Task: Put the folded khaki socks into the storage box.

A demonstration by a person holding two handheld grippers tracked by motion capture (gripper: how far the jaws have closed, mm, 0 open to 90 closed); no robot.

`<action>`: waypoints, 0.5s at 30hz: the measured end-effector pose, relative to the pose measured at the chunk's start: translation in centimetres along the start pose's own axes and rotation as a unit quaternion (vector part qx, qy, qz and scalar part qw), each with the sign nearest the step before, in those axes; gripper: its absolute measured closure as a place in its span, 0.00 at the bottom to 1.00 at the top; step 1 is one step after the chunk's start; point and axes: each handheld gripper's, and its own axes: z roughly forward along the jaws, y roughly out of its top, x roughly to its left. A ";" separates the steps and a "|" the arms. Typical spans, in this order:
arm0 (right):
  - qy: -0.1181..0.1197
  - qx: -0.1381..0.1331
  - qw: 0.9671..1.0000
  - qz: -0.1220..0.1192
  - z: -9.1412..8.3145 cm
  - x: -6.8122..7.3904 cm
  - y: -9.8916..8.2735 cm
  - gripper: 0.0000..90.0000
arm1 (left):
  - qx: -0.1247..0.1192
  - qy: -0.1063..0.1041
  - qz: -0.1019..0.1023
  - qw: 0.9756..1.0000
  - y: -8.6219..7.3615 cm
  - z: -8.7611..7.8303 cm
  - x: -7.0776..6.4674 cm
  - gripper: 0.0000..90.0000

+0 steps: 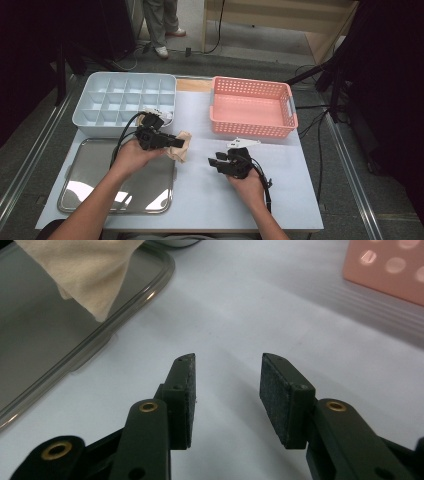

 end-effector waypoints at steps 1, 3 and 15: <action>-0.001 0.001 1.000 0.001 -0.1 -0.1 0.0 0.65 | -0.003 0.001 -0.001 1.000 0.0 -0.1 0.1 0.79; -0.008 0.017 1.000 -0.007 -0.1 -0.1 0.5 0.65 | -0.006 0.001 -0.004 1.000 -0.1 -0.5 0.3 0.79; -0.009 -0.004 1.000 -0.003 -1.3 -1.0 1.4 0.64 | -0.023 0.008 -0.016 1.000 -0.4 -2.9 1.2 0.79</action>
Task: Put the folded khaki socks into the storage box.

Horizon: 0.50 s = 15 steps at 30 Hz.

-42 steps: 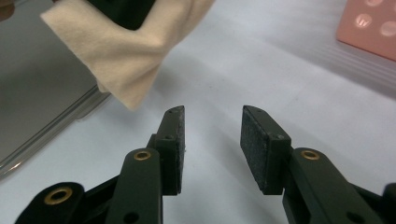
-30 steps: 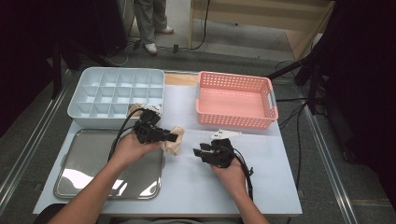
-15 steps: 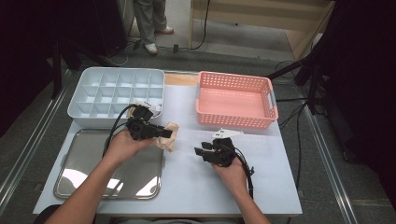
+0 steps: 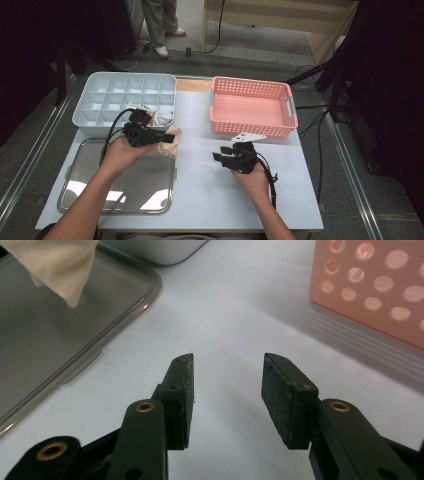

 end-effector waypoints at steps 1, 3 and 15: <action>0.001 0.001 1.000 -0.001 -0.1 0.0 0.0 0.64 | -0.002 0.000 -0.002 1.000 0.0 -0.2 0.1 0.79; 0.001 0.006 1.000 -0.005 -0.2 0.0 0.1 0.64 | -0.002 0.006 -0.004 1.000 -0.1 -0.6 0.3 0.79; 0.005 0.010 1.000 0.002 0.2 -0.3 0.0 0.64 | -0.026 0.019 -0.021 0.999 -0.3 -3.2 1.7 0.79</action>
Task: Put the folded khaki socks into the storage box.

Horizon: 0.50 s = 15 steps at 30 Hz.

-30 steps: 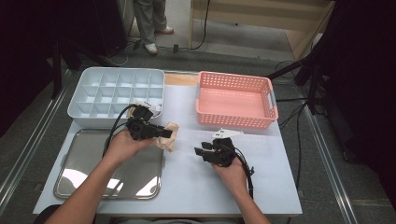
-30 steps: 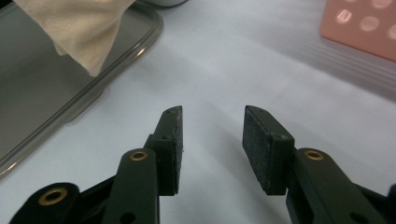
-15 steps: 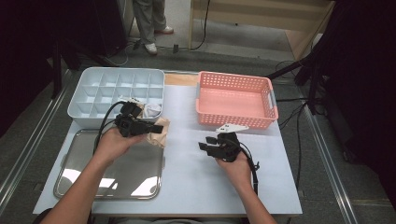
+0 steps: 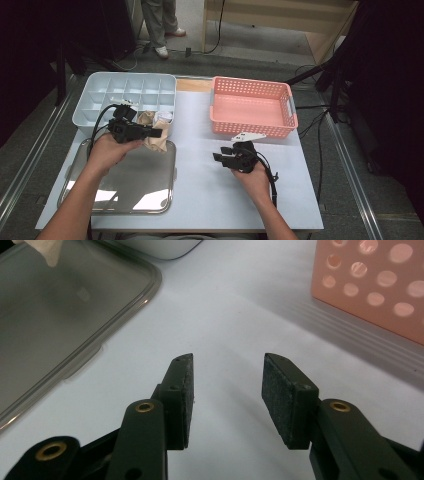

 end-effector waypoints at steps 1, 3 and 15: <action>-0.001 0.000 1.000 0.000 0.0 0.0 0.0 0.64 | -0.001 -0.002 -0.002 1.000 0.0 -0.2 0.1 0.79; 0.000 0.000 1.000 0.000 0.0 0.0 0.0 0.64 | -0.005 0.004 -0.006 1.000 0.0 -0.6 0.5 0.79; -0.001 0.009 1.000 0.001 0.1 0.0 -0.2 0.64 | -0.027 0.019 -0.019 0.999 0.4 -2.7 2.5 0.79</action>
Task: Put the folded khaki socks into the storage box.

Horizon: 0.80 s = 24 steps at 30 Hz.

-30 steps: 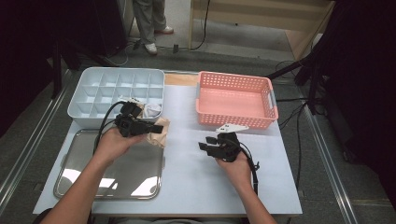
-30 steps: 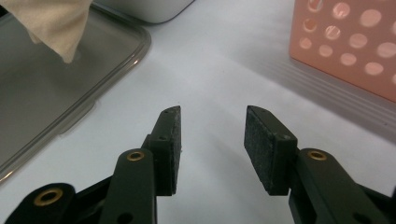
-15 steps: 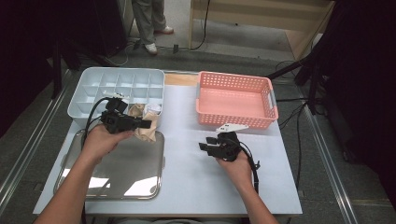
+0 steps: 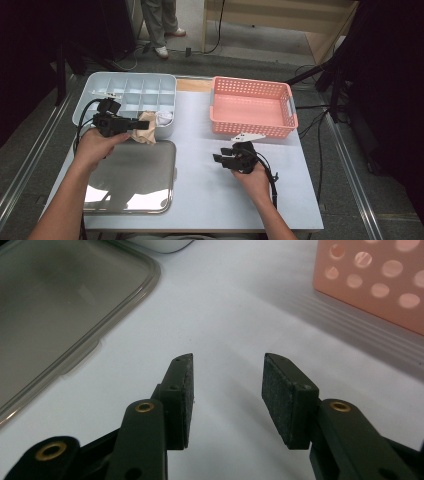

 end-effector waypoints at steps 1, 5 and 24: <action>-0.001 0.001 1.000 0.002 0.0 0.0 -0.1 0.64 | -0.004 -0.001 -0.003 1.000 0.1 -0.2 0.2 0.79; -0.003 0.002 1.000 0.003 -0.2 -0.1 -0.3 0.64 | -0.010 0.005 -0.010 1.000 0.2 -0.5 0.9 0.79; -0.005 0.001 1.000 0.003 -0.5 -0.1 -0.7 0.63 | -0.023 0.052 -0.006 0.998 1.4 -2.4 3.1 0.79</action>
